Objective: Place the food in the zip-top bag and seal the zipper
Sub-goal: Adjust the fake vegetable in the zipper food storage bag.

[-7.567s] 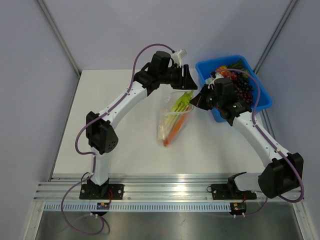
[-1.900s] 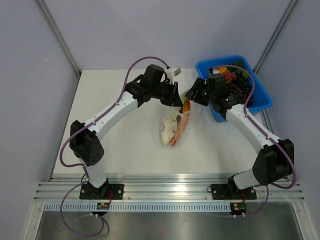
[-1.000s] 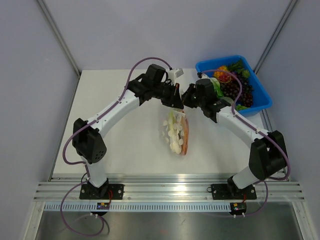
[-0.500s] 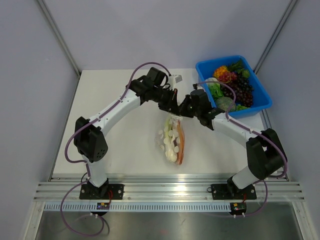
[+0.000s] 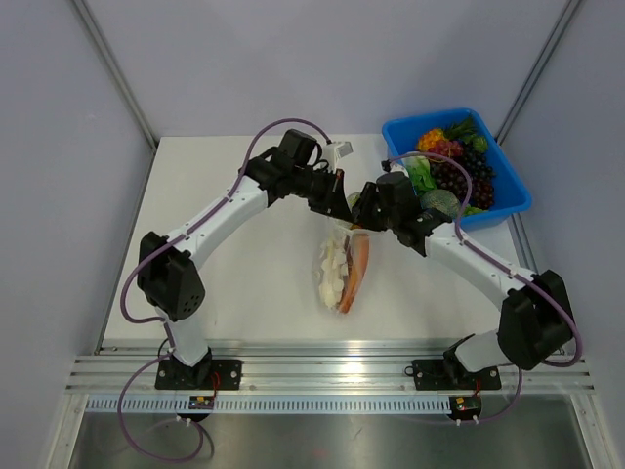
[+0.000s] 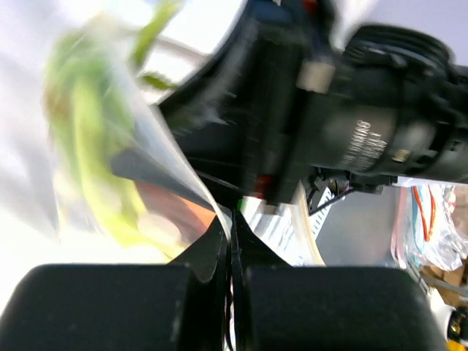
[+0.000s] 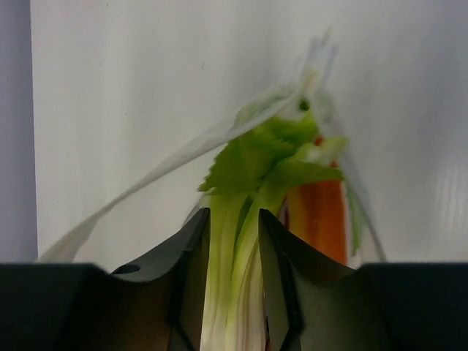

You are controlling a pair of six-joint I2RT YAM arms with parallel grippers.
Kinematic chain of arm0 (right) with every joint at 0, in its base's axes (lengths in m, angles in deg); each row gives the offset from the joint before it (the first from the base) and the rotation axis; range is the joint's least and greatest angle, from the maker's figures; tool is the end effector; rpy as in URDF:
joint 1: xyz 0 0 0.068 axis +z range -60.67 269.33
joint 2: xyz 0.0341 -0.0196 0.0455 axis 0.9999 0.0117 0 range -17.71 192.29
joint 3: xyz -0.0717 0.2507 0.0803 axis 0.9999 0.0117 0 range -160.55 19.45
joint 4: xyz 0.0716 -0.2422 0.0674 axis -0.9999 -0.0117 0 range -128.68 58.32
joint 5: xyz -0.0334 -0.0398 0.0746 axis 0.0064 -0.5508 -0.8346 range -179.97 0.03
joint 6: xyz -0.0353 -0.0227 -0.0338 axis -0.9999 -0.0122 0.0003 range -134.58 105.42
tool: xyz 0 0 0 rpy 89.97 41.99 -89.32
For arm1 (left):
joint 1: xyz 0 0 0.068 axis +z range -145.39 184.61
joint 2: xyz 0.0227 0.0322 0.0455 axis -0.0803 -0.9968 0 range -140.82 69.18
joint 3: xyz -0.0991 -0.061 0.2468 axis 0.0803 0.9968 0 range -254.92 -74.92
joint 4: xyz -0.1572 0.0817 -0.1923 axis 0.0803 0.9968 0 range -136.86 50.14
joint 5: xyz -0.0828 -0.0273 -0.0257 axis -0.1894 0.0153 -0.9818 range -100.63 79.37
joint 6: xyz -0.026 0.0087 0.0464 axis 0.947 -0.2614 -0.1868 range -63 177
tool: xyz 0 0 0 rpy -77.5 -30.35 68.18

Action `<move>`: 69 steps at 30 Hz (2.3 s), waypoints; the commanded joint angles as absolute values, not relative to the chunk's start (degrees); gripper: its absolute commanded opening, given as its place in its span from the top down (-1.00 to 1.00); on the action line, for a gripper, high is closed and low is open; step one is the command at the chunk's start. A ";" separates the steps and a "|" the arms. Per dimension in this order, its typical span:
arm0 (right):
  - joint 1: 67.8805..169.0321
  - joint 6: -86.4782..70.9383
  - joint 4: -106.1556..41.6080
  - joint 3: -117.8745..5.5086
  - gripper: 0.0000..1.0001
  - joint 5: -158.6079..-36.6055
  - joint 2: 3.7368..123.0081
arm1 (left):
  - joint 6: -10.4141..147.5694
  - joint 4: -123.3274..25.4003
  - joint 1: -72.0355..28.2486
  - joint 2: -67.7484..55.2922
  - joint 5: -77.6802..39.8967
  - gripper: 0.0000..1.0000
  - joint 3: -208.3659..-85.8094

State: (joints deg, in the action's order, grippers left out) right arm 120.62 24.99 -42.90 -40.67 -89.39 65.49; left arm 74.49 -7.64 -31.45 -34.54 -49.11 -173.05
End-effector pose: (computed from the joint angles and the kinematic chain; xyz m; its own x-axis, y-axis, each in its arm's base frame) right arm 0.2806 0.1701 0.2732 -0.6975 0.3215 -0.6404 -0.0881 0.8484 0.5219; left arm 0.3141 -0.2559 0.3341 -0.7891 0.2835 -0.5450 0.6087 0.4804 -0.6314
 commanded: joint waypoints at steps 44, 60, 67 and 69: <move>91.44 -12.80 -8.83 -25.92 -0.60 -140.94 46.02 | 38.64 9.03 -26.77 -21.09 -61.08 1.00 -181.09; 91.44 -25.66 -22.01 -34.60 -0.40 -160.54 47.24 | 23.43 23.80 -20.62 -21.79 -69.60 1.00 -186.19; 93.28 -29.95 -25.16 -39.33 -0.43 -162.56 47.95 | 20.08 29.86 -20.18 -25.83 -72.68 1.00 -192.25; 94.07 -33.98 -31.20 -41.27 -0.42 -163.26 48.82 | 20.08 30.31 -20.18 -26.88 -73.12 1.00 -193.65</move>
State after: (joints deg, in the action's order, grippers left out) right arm 92.71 -27.53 -25.42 -36.71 -160.29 48.20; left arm 22.43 29.10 -20.50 -25.76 -68.06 -189.79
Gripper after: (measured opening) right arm 0.712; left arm 0.004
